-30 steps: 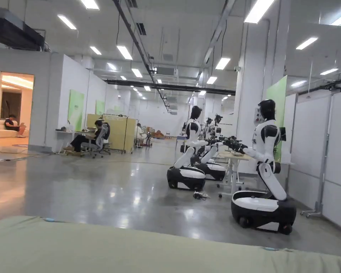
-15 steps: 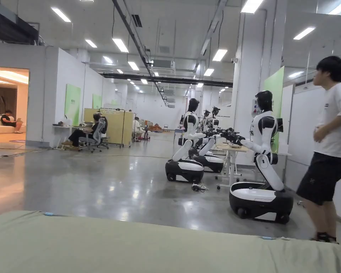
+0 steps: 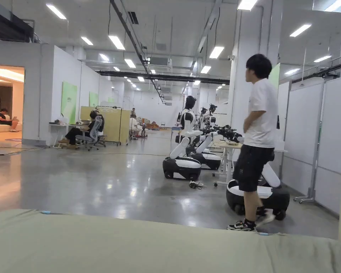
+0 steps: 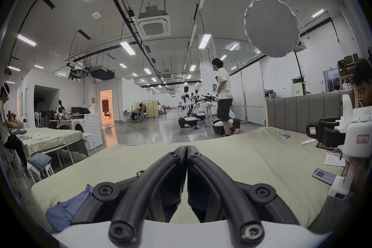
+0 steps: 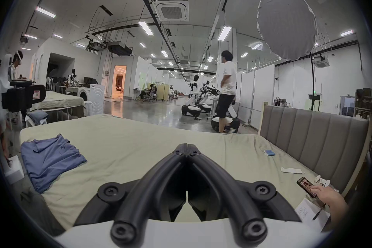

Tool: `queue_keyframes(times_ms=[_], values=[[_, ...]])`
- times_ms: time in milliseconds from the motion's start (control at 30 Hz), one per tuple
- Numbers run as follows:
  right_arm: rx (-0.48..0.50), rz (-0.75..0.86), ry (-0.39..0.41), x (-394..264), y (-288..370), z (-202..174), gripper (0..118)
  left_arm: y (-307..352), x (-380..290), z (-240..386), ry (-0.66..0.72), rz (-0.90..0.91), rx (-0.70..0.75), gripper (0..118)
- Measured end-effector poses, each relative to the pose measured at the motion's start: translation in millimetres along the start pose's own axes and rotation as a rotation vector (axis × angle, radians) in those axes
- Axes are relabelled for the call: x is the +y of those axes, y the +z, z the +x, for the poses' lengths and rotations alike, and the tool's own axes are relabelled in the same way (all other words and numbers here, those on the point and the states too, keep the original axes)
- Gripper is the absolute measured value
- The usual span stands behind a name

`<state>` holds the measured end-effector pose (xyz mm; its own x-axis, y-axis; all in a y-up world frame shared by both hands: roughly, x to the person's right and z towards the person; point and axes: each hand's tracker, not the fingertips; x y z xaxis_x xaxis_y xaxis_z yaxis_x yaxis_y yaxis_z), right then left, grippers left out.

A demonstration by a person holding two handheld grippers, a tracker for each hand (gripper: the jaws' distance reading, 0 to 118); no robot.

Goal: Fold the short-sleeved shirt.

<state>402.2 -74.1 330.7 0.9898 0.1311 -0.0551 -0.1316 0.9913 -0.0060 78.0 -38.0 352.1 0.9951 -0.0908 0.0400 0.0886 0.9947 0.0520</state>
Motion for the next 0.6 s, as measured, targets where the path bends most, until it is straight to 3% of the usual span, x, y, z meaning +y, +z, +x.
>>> queue_keyframes(times_ms=[600], values=[[-0.006, -0.011, -0.005, 6, 6, 5, 0, 3, 2, -13, 0.094, -0.006, -0.021, 3]])
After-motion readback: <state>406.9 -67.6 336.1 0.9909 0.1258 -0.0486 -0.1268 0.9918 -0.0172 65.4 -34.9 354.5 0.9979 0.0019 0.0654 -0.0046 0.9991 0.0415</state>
